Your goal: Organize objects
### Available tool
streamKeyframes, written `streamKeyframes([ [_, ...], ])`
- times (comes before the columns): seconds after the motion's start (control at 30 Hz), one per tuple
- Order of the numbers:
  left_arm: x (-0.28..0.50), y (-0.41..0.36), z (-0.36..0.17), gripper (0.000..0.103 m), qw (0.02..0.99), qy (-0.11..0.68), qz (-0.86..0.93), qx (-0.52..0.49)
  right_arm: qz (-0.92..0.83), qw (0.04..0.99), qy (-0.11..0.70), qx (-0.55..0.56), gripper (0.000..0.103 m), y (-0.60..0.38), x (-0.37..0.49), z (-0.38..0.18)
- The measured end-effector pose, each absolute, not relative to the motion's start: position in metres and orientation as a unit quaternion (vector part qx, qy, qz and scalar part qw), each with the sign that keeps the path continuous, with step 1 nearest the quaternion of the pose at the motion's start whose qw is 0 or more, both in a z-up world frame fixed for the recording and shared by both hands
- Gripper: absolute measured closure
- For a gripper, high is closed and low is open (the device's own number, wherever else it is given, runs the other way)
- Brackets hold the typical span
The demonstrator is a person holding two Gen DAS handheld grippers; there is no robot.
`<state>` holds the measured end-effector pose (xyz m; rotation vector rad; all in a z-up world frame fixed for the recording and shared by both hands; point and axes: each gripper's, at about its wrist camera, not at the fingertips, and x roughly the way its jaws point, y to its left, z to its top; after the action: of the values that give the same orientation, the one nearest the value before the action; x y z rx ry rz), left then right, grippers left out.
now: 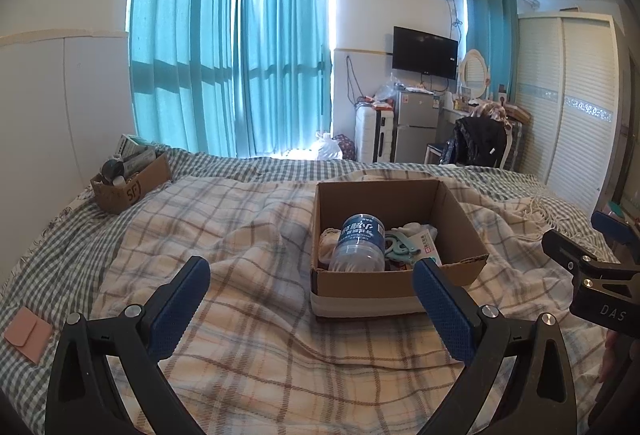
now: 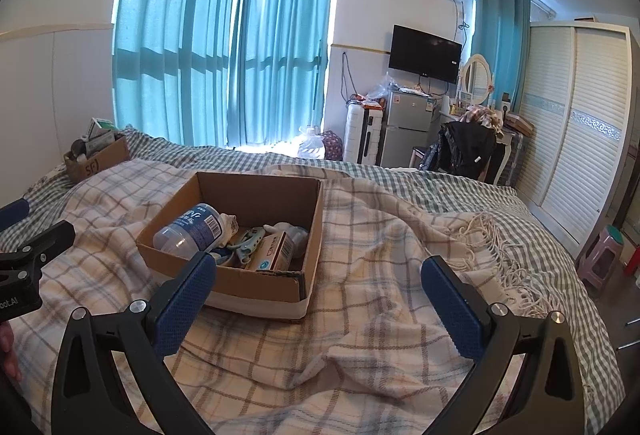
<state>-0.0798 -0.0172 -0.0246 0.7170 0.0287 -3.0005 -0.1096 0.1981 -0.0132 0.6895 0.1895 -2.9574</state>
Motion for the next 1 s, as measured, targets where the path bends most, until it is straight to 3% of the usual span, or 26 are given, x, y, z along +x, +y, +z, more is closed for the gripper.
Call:
streamKeyframes([
  [1.0,-0.0827,-0.0162,-0.0292,0.0,0.031,0.0,-0.971,0.239,-0.969,0.053,0.066,0.234,0.0,0.193,-0.1125,-0.0203],
])
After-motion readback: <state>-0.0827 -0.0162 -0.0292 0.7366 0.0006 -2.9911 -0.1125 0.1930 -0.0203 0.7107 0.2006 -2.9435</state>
